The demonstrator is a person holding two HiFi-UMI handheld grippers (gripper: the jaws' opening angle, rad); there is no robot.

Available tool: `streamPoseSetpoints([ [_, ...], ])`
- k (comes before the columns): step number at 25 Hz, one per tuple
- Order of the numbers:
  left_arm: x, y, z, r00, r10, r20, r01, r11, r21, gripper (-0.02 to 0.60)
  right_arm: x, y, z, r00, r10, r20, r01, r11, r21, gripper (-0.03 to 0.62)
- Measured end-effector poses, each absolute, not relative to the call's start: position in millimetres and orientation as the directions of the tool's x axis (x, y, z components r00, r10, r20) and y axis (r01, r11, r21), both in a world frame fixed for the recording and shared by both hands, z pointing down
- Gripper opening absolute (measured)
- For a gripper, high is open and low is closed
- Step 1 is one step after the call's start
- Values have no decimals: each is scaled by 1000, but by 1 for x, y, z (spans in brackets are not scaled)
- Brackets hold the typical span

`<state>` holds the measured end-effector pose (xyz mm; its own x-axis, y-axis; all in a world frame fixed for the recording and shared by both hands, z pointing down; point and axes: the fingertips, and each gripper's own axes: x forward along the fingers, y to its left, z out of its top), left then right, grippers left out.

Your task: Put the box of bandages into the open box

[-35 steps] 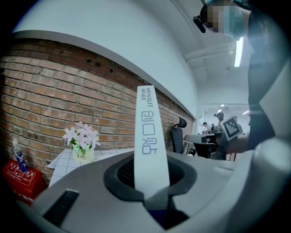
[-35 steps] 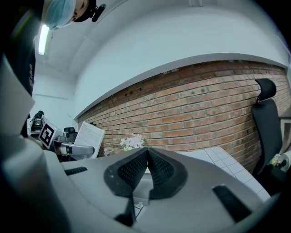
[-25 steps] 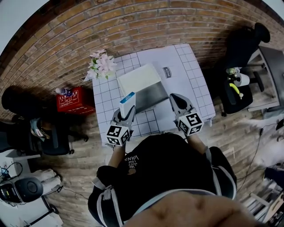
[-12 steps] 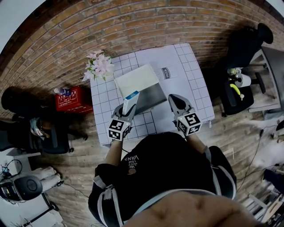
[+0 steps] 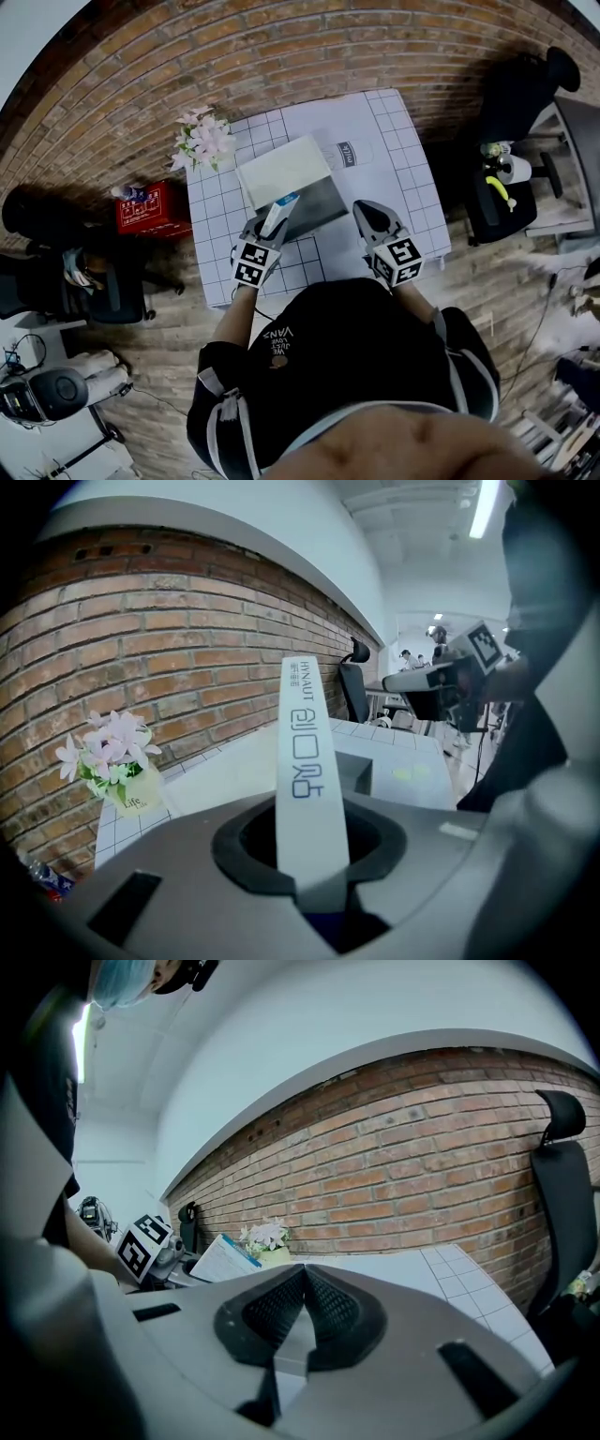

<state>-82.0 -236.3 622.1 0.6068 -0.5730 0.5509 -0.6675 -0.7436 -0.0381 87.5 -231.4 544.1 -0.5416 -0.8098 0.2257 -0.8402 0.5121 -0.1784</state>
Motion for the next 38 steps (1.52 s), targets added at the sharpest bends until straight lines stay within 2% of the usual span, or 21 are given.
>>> streamPoseSetpoints([
  [16,-69,-239,662,574,-474,668,-579,-812,-79,86,102,-234,554,-559,-794,239,-828,522,-203,-3],
  [38,-52,-229,700,548,-272,791,-454,-891,8,86,118,-247,564,-553,-794,253,-831,509,-224,-3],
])
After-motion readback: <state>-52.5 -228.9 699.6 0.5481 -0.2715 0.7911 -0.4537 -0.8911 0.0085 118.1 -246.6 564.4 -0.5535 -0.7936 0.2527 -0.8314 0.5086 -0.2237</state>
